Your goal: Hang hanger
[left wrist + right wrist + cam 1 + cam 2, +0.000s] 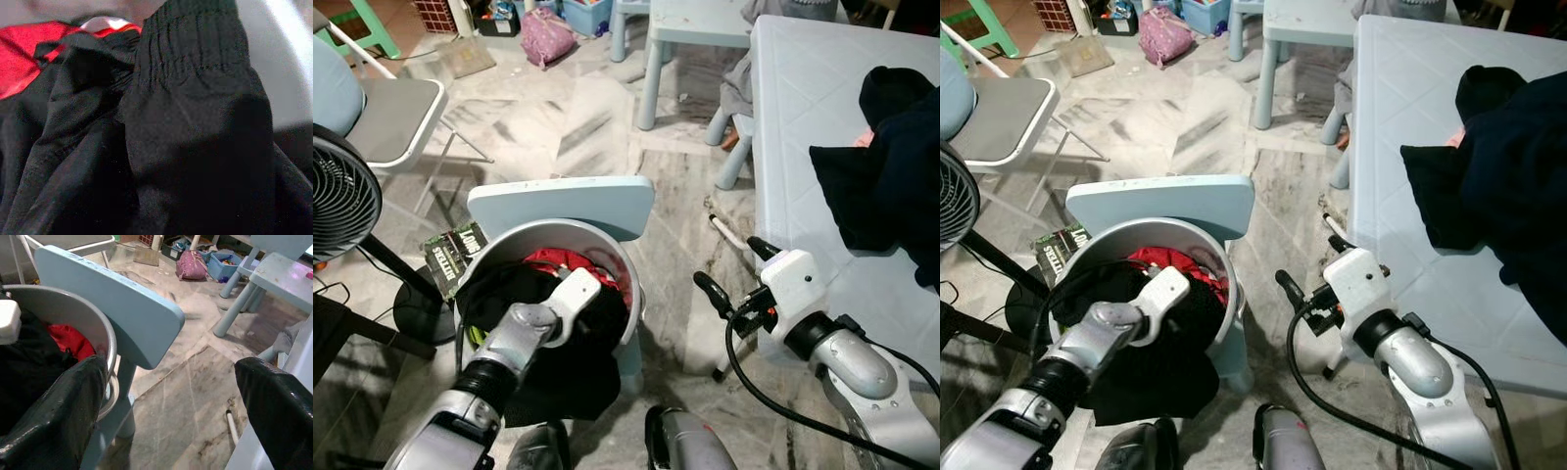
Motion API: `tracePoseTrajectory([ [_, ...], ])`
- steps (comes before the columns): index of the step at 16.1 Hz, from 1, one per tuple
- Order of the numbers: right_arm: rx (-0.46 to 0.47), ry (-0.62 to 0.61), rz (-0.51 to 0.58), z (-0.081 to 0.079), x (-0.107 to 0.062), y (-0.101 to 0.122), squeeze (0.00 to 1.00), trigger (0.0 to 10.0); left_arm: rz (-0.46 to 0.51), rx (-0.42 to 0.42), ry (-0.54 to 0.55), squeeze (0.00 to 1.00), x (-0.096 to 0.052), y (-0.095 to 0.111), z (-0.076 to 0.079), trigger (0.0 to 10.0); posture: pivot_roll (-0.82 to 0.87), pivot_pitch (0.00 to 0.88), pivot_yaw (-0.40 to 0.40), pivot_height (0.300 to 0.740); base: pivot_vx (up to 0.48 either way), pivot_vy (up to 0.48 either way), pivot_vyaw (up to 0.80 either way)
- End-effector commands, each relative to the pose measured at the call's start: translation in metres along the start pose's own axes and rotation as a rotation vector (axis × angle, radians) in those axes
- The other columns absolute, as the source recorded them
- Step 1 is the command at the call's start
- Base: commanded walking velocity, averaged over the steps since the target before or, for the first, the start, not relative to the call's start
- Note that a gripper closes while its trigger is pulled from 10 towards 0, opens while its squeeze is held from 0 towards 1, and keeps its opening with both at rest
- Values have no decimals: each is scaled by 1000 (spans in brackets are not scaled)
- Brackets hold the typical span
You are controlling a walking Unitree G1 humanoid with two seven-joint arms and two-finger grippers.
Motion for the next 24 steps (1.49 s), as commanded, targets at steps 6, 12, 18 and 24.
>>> tracePoseTrajectory([
  [6, -11, 4, 19, 0, 6, 2, 0, 10000, 38, -20, 38, 0, 2, 0, -5, 0, -183, 169, -18, 740, 0, 0, 0],
  [12, 7, 18, 32, -1, 8, 1, 0, 10000, 100, -47, 85, 0, 1, 5, -12, 0, -171, 157, -22, 740, 0, 0, 0],
  [18, 78, 162, 37, -13, 0, -1, 0, 10000, 174, -89, 154, 0, -3, 12, -24, 0, -165, 145, -20, 740, 0, 0, 0],
  [24, 80, 137, 11, -13, 8, -9, 0, 10000, 607, -169, 312, 0, -36, 95, -55, 0, -145, 120, 2, 740, 0, 0, 0],
])
Point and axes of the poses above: a point about 5 cm out from each wrist's last joint towards the gripper, its own x axis pointing out of the wrist towards the gripper, its own y axis along the axis of the wrist's last joint, z = x × y, the point moved 2 cm from there along x, pointing out of the wrist towards the gripper, and after that the axes turned 8 degrees about -x, right-handed, at the moved point
